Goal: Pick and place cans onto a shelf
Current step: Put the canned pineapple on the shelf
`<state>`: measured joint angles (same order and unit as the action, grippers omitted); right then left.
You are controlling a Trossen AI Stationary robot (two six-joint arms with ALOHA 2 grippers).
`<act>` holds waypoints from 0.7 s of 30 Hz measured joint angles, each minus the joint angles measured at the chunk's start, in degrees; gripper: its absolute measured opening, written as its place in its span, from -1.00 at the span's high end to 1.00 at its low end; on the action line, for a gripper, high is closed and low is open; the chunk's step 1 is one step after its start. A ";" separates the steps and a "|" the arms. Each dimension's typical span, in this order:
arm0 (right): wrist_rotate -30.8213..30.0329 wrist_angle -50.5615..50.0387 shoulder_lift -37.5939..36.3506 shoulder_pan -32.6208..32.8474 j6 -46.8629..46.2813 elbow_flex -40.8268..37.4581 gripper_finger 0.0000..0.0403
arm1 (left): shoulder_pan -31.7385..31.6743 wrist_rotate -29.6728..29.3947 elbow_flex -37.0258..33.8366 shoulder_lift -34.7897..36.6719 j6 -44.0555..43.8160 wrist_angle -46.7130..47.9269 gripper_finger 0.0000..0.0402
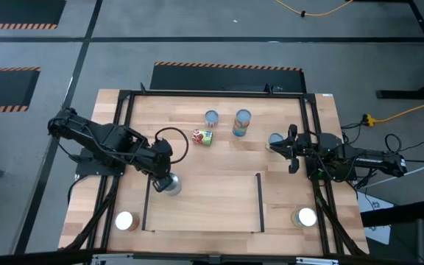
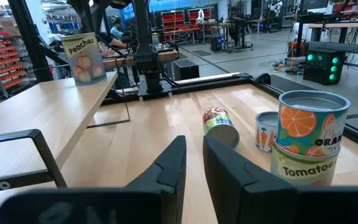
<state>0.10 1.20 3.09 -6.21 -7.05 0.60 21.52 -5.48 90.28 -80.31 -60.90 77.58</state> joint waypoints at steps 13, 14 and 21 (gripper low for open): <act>-0.02 0.01 0.00 0.01 -0.02 0.00 0.70 | 0.00 0.00 -0.02 0.00 -0.04 0.00 0.37; 0.00 -0.01 0.02 -0.01 -0.02 0.00 0.70 | 0.00 0.00 0.00 0.00 -0.04 0.00 0.35; 0.00 -0.01 0.02 0.01 -0.02 0.00 0.70 | 0.00 -0.02 -0.02 0.00 -0.02 0.00 0.31</act>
<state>0.10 1.19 3.11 -6.20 -7.07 0.60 21.52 -5.50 90.26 -80.31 -60.93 77.58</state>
